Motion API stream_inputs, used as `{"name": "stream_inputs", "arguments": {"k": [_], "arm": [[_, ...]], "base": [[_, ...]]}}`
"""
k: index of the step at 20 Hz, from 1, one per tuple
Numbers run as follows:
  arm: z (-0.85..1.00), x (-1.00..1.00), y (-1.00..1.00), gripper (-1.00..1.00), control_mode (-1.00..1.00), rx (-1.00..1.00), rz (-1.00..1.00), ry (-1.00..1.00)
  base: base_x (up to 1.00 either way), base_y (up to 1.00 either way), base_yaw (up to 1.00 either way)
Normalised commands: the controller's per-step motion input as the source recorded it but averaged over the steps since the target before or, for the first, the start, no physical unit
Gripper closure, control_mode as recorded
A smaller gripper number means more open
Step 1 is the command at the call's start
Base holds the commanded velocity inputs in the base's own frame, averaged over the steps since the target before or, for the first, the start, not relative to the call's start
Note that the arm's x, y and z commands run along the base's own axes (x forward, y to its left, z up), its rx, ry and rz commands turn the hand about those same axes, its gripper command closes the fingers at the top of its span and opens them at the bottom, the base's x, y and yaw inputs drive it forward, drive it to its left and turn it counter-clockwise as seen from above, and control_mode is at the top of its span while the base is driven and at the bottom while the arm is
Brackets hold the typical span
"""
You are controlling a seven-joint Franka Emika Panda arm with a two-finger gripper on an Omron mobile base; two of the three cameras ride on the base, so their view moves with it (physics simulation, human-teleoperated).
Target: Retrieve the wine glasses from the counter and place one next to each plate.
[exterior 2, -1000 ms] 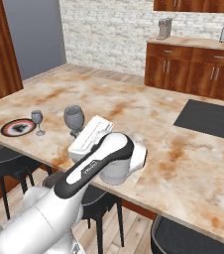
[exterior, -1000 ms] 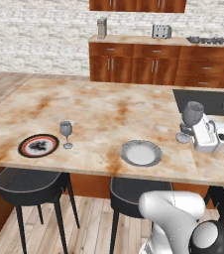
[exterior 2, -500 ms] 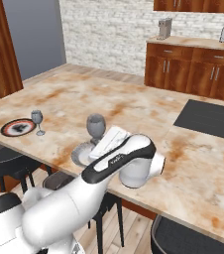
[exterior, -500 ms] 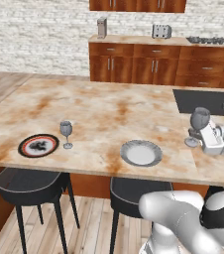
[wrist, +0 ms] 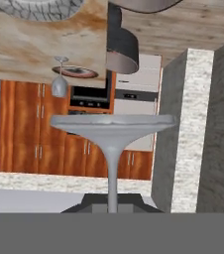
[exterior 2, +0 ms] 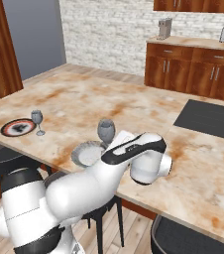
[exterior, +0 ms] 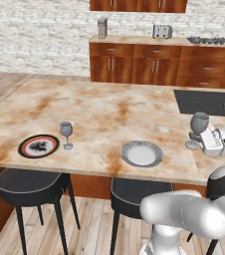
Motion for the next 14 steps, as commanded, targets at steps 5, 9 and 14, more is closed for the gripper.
{"name": "stream_inputs", "arguments": {"k": [5, 9, 14], "arm": [[-0.23, 0.32, 0.00, 1.00, -1.00, -0.03, 0.00, 0.00], [-0.21, 0.36, 0.00, 1.00, -1.00, -0.09, 0.00, 0.09], [-0.26, 0.32, 0.00, 1.00, -1.00, -0.07, 0.00, 0.12]], "base": [[0.00, 0.00, 0.00], [0.00, 0.00, 0.00], [0.00, 0.00, 0.00]]}}
